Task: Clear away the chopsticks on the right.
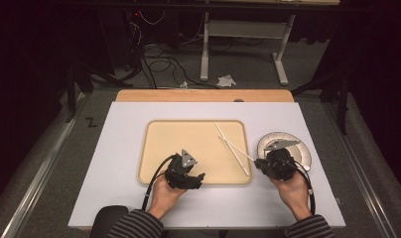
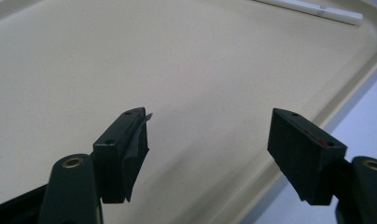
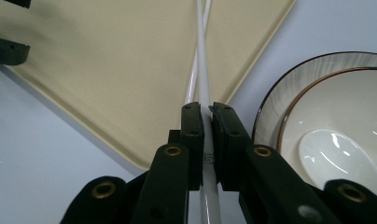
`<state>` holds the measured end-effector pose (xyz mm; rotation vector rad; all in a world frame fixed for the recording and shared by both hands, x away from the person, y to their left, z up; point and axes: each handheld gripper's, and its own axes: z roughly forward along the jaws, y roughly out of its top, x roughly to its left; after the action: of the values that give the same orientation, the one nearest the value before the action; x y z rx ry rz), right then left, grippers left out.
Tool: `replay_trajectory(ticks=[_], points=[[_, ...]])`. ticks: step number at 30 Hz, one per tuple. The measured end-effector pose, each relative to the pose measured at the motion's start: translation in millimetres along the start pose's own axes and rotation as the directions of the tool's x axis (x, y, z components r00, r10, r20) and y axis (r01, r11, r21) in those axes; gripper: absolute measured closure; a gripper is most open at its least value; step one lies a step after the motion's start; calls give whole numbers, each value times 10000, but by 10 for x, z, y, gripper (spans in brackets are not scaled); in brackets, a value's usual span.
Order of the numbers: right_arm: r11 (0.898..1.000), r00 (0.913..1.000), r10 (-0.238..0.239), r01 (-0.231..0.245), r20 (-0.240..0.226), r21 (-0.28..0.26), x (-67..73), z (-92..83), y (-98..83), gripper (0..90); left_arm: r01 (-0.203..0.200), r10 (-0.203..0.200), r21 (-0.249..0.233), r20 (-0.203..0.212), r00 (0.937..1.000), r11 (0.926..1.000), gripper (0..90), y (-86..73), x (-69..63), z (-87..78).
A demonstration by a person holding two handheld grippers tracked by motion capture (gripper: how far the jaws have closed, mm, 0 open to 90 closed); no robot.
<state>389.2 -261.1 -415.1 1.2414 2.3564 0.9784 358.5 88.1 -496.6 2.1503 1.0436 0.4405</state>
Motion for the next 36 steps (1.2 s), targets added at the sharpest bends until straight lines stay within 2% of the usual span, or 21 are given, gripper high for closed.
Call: replay_trajectory(ticks=[4, 8, 15, 24, 29, 36], points=[[9987, 9995, -297, 295, 46, 404, 146, 118, 14, 851, -13, 13, -33, 100, 9999, 10000, 291, 26, 13, 16], [9967, 9993, -365, 360, 50, 722, 254, 207, 1, 850, -88, 88, -27, 176, 9998, 10000, 290, 50, 9, 39], [9922, 9981, -583, 555, 220, 1118, 367, 312, -14, 849, -157, 158, -54, 173, 9997, 9999, 290, 63, 0, 50], [9837, 9976, -635, 582, 260, 1701, 471, 503, 4, 849, -124, 124, -26, 15, 9999, 9999, 289, 57, 7, 28], [9791, 9976, -686, 656, 88, 1925, 527, 599, 23, 847, -112, 111, -101, -129, 9999, 9999, 288, 39, 6, -3], [9755, 9974, -721, 716, -52, 2081, 574, 765, 75, 845, 166, -170, -106, -365, 9992, 9998, 292, -23, 43, -59]])
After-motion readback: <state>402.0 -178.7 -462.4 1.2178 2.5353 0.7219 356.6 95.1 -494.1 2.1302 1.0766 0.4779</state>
